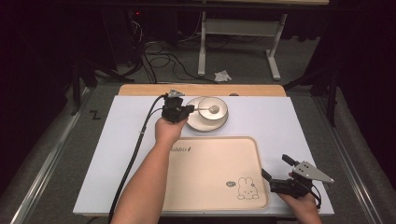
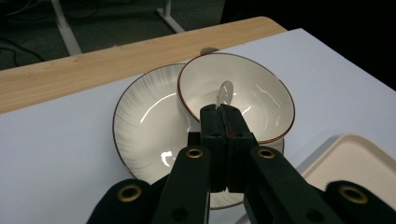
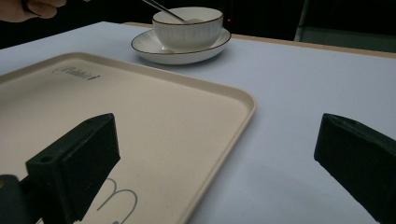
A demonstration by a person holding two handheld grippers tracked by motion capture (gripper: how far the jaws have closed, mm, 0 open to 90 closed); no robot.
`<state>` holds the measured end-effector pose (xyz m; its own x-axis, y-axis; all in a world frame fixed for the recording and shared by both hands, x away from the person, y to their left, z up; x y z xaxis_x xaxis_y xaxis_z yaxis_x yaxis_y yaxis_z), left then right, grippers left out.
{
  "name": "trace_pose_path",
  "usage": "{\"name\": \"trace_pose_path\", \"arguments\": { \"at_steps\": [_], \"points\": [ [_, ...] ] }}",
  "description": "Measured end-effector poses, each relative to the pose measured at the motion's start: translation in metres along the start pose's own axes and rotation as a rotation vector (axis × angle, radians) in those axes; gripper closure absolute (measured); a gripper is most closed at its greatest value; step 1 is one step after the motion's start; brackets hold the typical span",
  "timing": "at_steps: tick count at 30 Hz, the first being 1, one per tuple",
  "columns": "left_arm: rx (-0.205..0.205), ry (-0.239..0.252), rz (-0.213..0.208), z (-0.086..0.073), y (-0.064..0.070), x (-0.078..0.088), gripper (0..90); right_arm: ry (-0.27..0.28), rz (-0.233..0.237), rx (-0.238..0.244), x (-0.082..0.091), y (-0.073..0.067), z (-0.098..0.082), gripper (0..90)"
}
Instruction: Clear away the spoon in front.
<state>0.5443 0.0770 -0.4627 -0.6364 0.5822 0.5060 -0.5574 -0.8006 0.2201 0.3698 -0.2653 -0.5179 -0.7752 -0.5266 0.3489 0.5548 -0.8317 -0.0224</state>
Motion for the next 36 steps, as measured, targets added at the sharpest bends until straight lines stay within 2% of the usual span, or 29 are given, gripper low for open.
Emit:
{"name": "trace_pose_path", "arguments": {
  "at_steps": [9, 11, 15, 27, 31, 36],
  "points": [
    [-0.026, 0.037, 0.012, 0.005, 0.005, 0.006, 89.6, -0.001, 0.000, 0.003, 0.000, -0.001, 0.000, 0.7],
    [-0.012, 0.049, -0.006, 0.007, 0.007, 0.007, 89.5, -0.002, -0.002, 0.006, 0.000, -0.001, 0.000, 0.7],
    [-0.022, 0.062, -0.006, 0.010, 0.008, 0.013, 89.6, -0.004, -0.003, 0.008, -0.001, -0.001, 0.000, 0.7],
    [-0.056, 0.143, -0.009, 0.019, 0.022, 0.045, 89.6, -0.002, -0.005, 0.016, 0.001, -0.001, 0.000, 0.7],
    [-0.049, 0.171, -0.007, 0.013, 0.025, 0.061, 89.6, -0.003, -0.007, 0.013, 0.002, -0.001, 0.000, 0.7],
    [-0.048, 0.185, -0.003, -0.005, 0.027, 0.086, 89.5, 0.000, -0.007, 0.014, 0.002, -0.001, 0.000, 0.7]
  ]
}}
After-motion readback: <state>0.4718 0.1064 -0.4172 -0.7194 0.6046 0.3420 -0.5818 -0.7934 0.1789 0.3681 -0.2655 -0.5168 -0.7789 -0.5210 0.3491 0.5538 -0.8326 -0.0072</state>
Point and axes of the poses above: each handheld gripper's, and its own axes: x roughly backward along the jaws, z roughly out of its top, y roughly to its right, the point moved 6 cm from there along -x, roughly forward along the jaws, and after that the axes turned 1 degree about -z, right-handed, at the moved point
